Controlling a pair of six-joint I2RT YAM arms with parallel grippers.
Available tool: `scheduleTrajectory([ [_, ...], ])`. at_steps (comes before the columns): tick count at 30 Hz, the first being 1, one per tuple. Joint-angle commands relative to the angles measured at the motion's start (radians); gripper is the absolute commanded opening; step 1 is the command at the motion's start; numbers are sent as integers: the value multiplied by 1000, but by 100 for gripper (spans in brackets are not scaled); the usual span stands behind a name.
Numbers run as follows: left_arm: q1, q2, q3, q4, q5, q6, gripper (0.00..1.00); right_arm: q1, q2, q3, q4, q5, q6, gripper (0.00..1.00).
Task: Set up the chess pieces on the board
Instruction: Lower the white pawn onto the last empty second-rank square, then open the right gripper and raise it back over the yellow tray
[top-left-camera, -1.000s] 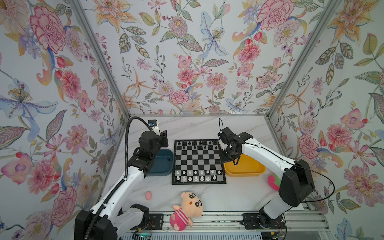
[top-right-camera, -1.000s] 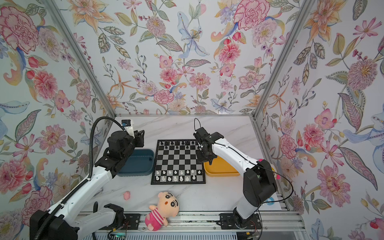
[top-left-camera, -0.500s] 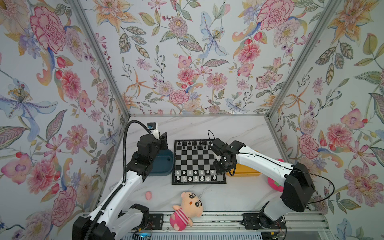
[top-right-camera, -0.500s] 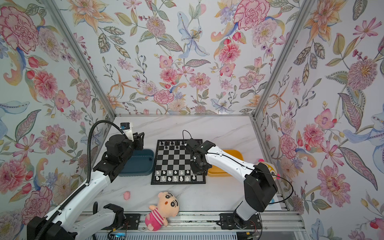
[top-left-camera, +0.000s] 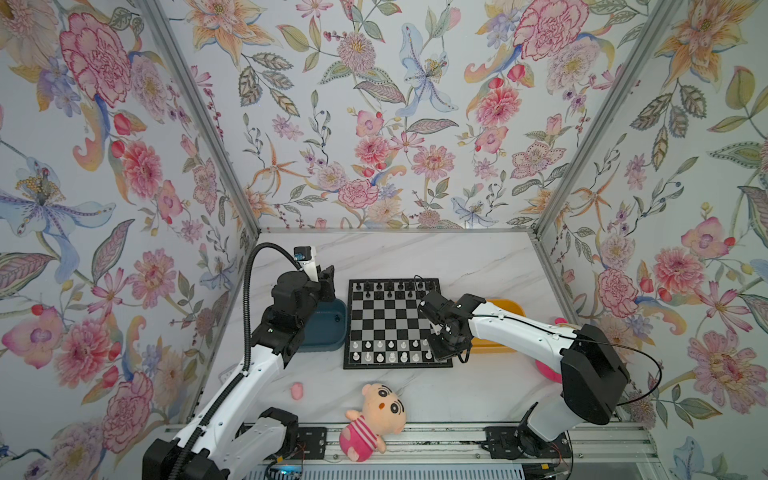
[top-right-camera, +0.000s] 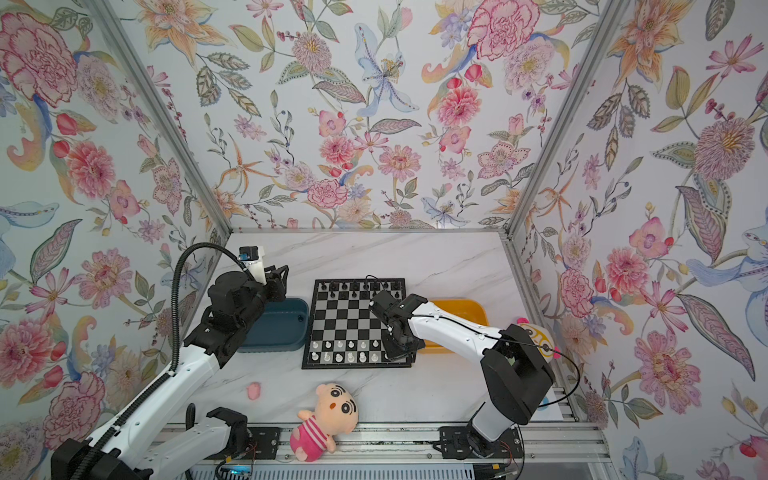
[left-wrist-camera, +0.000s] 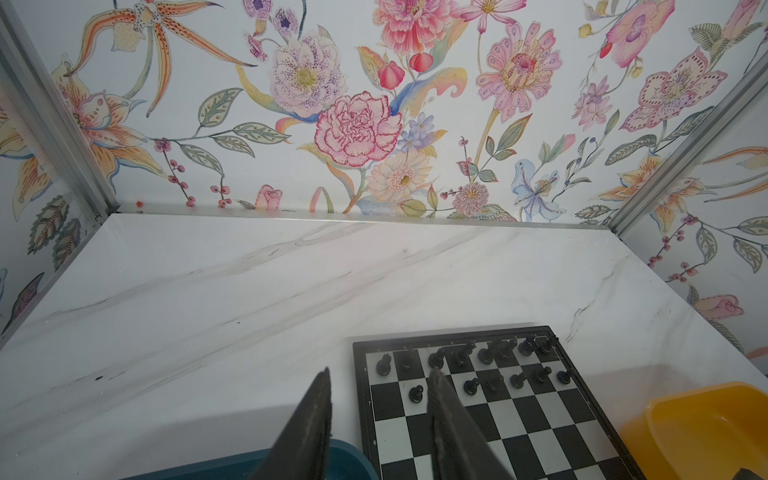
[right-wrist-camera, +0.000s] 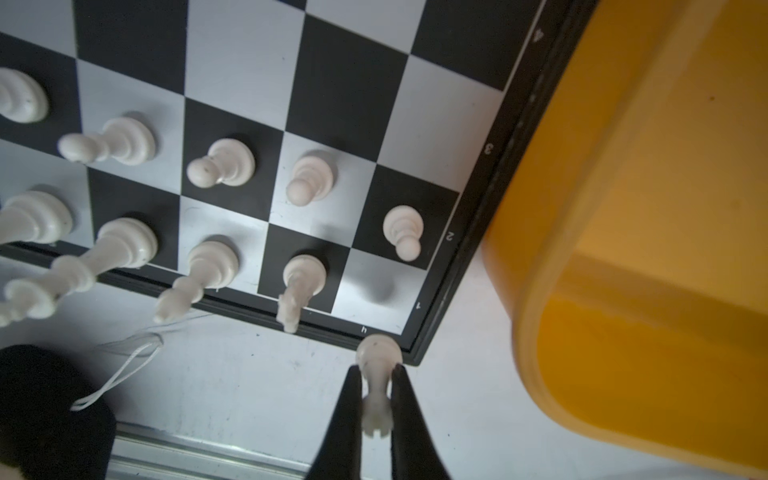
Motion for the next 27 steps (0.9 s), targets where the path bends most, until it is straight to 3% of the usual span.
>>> scheduleTrajectory([
  [1,8,-15,-12,-2,3,-6,40,6,16,-19,35,-15,11,7],
  [22,8,-18,-1,-21,-4,-2,40,-3,68,-58,84,-6,-4,7],
  [27,8,-15,-1,-21,-4,0,40,-4,67,-70,93,-9,2,12],
])
